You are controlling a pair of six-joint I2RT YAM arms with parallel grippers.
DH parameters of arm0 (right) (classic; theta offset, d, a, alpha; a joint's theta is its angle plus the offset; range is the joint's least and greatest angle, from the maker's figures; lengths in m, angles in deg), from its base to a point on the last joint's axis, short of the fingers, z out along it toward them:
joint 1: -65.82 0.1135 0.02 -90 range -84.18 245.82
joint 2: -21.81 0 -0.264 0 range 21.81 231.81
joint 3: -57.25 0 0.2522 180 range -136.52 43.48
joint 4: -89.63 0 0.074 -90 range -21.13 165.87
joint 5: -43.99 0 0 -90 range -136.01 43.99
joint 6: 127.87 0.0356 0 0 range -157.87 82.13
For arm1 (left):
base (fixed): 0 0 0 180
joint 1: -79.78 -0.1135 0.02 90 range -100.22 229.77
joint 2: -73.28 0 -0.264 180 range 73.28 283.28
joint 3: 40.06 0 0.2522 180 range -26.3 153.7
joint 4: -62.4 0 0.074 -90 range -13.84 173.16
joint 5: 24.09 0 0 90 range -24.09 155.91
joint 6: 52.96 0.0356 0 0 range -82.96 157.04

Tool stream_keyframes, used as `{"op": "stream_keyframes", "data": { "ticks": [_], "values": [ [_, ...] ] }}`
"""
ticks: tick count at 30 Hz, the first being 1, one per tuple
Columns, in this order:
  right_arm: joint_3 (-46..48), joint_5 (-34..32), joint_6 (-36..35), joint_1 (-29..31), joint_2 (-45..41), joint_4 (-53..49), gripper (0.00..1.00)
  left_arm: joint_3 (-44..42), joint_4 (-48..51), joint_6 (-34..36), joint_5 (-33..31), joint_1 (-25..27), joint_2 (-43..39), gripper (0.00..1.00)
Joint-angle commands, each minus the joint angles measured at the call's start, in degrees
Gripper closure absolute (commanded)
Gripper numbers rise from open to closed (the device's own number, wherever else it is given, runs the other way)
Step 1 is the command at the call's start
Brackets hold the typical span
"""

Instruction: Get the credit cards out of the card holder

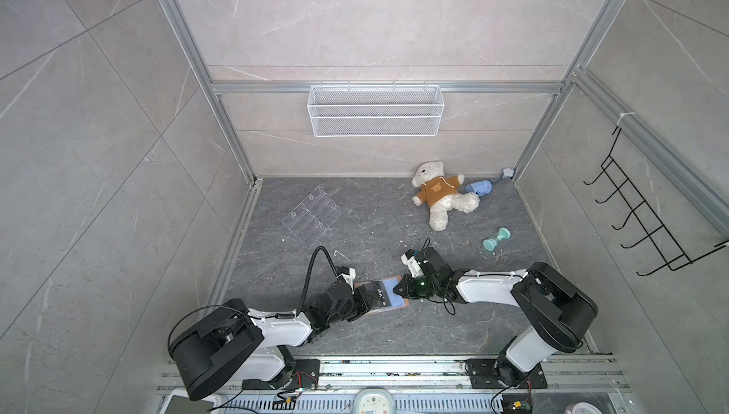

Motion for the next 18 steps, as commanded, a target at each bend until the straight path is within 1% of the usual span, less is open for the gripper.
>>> {"op": "stream_keyframes", "data": {
  "ticks": [1, 4, 6, 9, 10, 11, 12, 14, 18],
  "values": [
    [-0.3, -2.3, -1.0, 0.0, -0.4, -6.4, 0.95, 0.5, 4.8, 3.5, -0.9, 0.1, -4.9, 1.0],
    [-1.8, -2.4, -2.4, 0.1, -3.3, -8.7, 0.87, 2.4, 11.0, 7.1, -0.4, 0.1, -9.3, 1.0],
    [-3.3, -3.5, -4.2, 0.0, -5.6, -10.9, 0.8, 4.1, 16.4, 10.3, -0.3, 0.2, -12.4, 1.0],
    [-5.7, -6.3, -8.8, -0.3, -9.5, -15.7, 0.63, 6.7, 23.1, 15.3, 0.5, 0.1, -16.3, 1.0],
    [-6.4, -6.7, -10.4, -0.5, -10.7, -17.0, 0.55, 7.6, 25.4, 17.0, 0.9, 0.2, -17.2, 1.0],
    [-7.2, -6.5, -12.2, -0.9, -11.9, -18.0, 0.48, 8.5, 27.6, 18.7, 1.1, 0.1, -17.8, 1.0],
    [-7.9, -5.7, -13.8, -1.3, -12.7, -18.8, 0.44, 9.4, 29.2, 20.2, 1.5, 0.2, -18.3, 1.0],
    [-10.0, -4.4, -18.7, -2.0, -14.6, -21.7, 0.38, 12.0, 32.4, 24.7, 3.2, 0.1, -18.4, 1.0],
    [-13.6, -1.2, -29.6, -3.8, -18.0, -25.6, 0.34, 18.0, 40.2, 33.8, 5.8, 0.1, -17.2, 1.0]
  ]
}}
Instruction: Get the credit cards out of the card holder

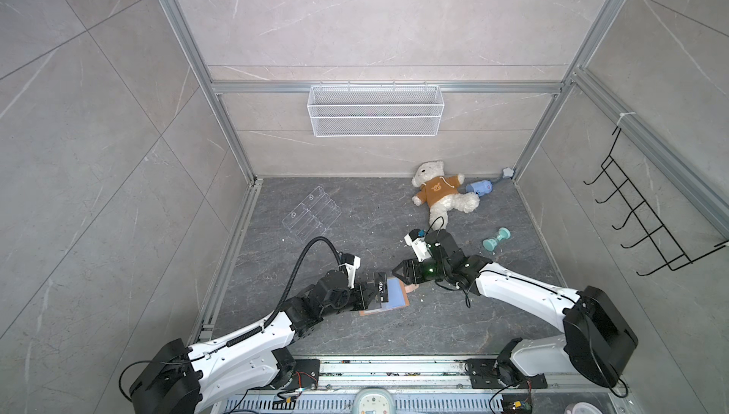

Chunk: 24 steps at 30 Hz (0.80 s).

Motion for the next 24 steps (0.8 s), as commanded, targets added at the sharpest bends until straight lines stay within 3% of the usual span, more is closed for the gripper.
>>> {"op": "stream_keyframes", "data": {
  "ticks": [1, 4, 8, 13, 17, 24],
  "values": [
    [-4.2, 3.3, -14.2, -2.0, -2.8, -7.5, 0.33, 6.4, 10.0, 13.7, 3.4, 0.2, 0.8, 1.0],
    [-7.3, 8.7, -22.6, -4.8, -3.4, -10.9, 0.35, 10.7, 14.8, 22.6, 3.4, 0.3, 2.3, 1.0],
    [-7.5, 19.0, -23.6, -11.0, -3.3, -6.0, 0.36, 15.1, 18.1, 34.0, 5.1, 0.5, 3.3, 1.0],
    [-6.7, 29.1, -38.4, -12.8, -3.5, -5.1, 0.38, 18.4, 20.8, 47.3, 6.0, 0.5, 4.7, 1.0],
    [-7.0, 36.2, -41.5, -15.0, -2.1, -3.2, 0.42, 21.5, 23.2, 53.5, 5.9, 0.4, 7.7, 1.0],
    [-8.9, 43.3, -54.9, -14.9, -0.6, -13.6, 0.48, 25.9, 27.8, 61.4, 8.0, 0.5, 12.1, 1.0]
  ]
}}
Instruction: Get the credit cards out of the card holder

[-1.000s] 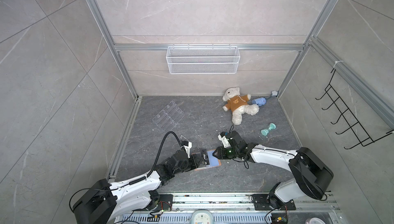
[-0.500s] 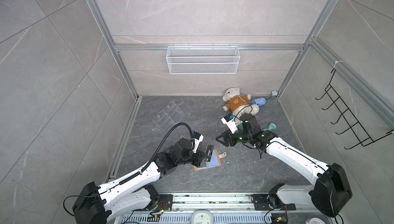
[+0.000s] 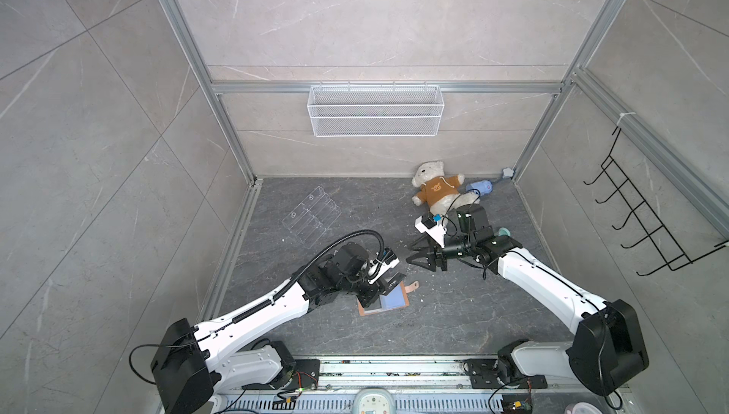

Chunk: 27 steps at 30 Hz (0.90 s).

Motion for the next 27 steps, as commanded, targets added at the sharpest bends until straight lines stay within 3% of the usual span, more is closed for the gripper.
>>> {"op": "stream_keyframes", "data": {
  "ticks": [1, 17, 27],
  "values": [
    [-1.4, 6.3, -9.8, 0.4, 0.0, -6.8, 0.48, 1.9, 2.4, 7.5, 2.2, 0.2, 0.1, 1.0],
    [2.1, -0.7, -13.9, 7.3, -0.6, -7.9, 0.48, 3.8, 3.4, 11.7, 0.6, 0.2, 0.1, 1.0],
    [2.8, -2.7, -13.8, 10.2, 0.3, -6.8, 0.56, 4.4, 4.2, 11.6, 1.0, 0.2, -0.4, 1.0]
  ]
}}
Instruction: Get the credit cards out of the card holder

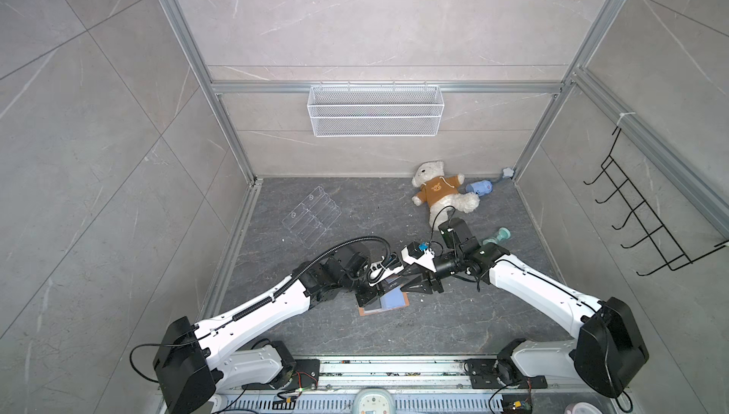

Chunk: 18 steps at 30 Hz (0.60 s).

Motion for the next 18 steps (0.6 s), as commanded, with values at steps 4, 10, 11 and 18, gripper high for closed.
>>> {"op": "stream_keyframes", "data": {
  "ticks": [4, 10, 11, 18],
  "values": [
    [0.7, -0.9, -0.2, 1.2, 0.8, 0.4, 0.68, 2.4, 0.8, 1.4, 0.3, 0.2, -0.4, 1.0],
    [0.5, -0.9, -0.5, 1.6, 1.4, 0.0, 0.98, 2.9, 0.8, 1.7, 0.7, 0.2, -0.3, 1.0],
    [0.6, -1.0, -0.5, 1.6, 1.2, 0.1, 1.0, 2.9, 0.8, 1.9, 0.7, 0.2, -0.4, 1.0],
    [0.7, -1.7, 0.8, 1.6, -0.5, 0.5, 1.0, 3.4, -0.6, -0.1, -3.8, 0.1, -2.8, 0.7]
  ]
}}
